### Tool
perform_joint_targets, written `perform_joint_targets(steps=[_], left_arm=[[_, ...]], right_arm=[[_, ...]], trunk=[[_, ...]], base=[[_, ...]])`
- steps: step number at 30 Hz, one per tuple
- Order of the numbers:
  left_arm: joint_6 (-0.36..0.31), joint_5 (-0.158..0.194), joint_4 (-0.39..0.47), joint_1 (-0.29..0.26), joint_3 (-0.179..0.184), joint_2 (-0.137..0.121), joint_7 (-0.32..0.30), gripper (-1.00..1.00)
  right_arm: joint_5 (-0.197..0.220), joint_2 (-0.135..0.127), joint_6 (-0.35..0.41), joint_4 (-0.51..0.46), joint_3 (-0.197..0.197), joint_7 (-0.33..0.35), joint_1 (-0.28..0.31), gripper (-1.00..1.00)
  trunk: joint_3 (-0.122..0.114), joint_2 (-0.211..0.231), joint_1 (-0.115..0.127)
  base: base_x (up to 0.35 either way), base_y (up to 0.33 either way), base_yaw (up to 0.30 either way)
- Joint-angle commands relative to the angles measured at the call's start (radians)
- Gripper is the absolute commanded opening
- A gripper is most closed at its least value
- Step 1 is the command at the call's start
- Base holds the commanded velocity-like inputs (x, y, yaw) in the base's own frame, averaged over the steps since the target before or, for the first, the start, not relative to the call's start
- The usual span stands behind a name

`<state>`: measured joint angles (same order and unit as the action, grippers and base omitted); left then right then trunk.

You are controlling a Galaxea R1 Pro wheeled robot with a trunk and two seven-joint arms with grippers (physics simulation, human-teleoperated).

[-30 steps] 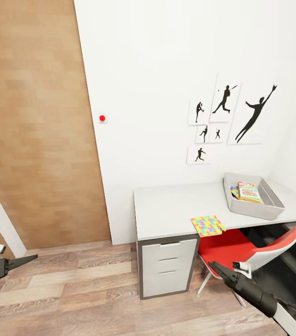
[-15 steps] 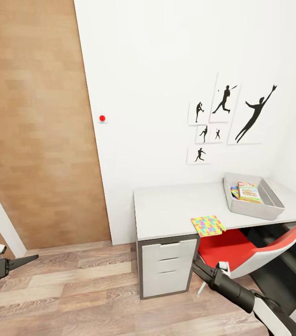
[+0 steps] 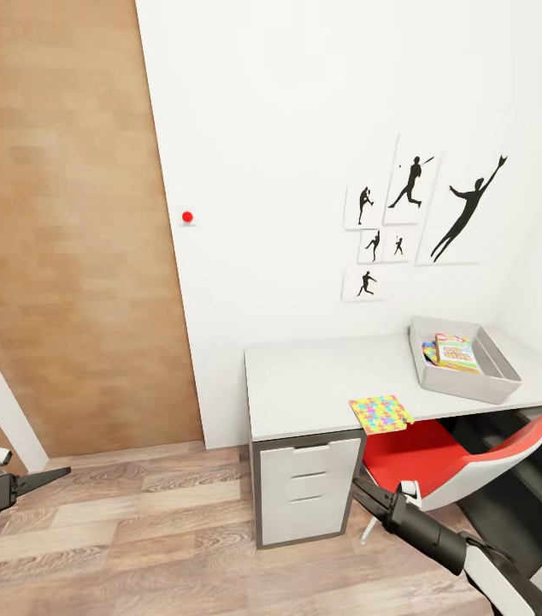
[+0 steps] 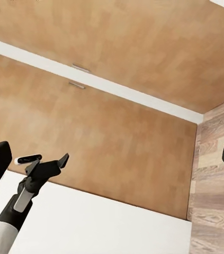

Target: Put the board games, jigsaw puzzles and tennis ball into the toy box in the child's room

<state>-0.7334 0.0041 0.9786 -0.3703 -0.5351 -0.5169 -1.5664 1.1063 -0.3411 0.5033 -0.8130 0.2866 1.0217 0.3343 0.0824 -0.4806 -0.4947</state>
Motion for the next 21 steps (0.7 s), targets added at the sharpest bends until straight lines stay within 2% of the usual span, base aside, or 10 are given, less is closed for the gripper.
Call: perform_joint_targets(steps=[1, 10, 21], left_arm=[[-0.011, -0.001, 0.0, -0.001, 0.0, 0.0, -0.004, 1.0], [-0.011, -0.001, 0.0, -0.001, 0.0, 0.0, -0.004, 1.0], [-0.011, -0.002, 0.0, -0.001, 0.0, 0.0, -0.004, 1.0]], right_arm=[[0.011, -0.001, 0.005, 0.0, 0.004, -0.001, 0.001, 1.0], [0.012, 0.0, -0.001, -0.001, 0.001, 0.0, 0.0, 1.0], [0.011, 0.002, -0.002, 0.001, -0.027, -0.002, 0.0, 1.0]], trunk=[[0.002, -0.002, -0.001], [0.002, -0.002, -0.001], [0.002, -0.002, -0.001]], base=[[0.0, 0.0, 0.0], [0.0, 0.0, 0.0], [0.0, 0.0, 0.0]])
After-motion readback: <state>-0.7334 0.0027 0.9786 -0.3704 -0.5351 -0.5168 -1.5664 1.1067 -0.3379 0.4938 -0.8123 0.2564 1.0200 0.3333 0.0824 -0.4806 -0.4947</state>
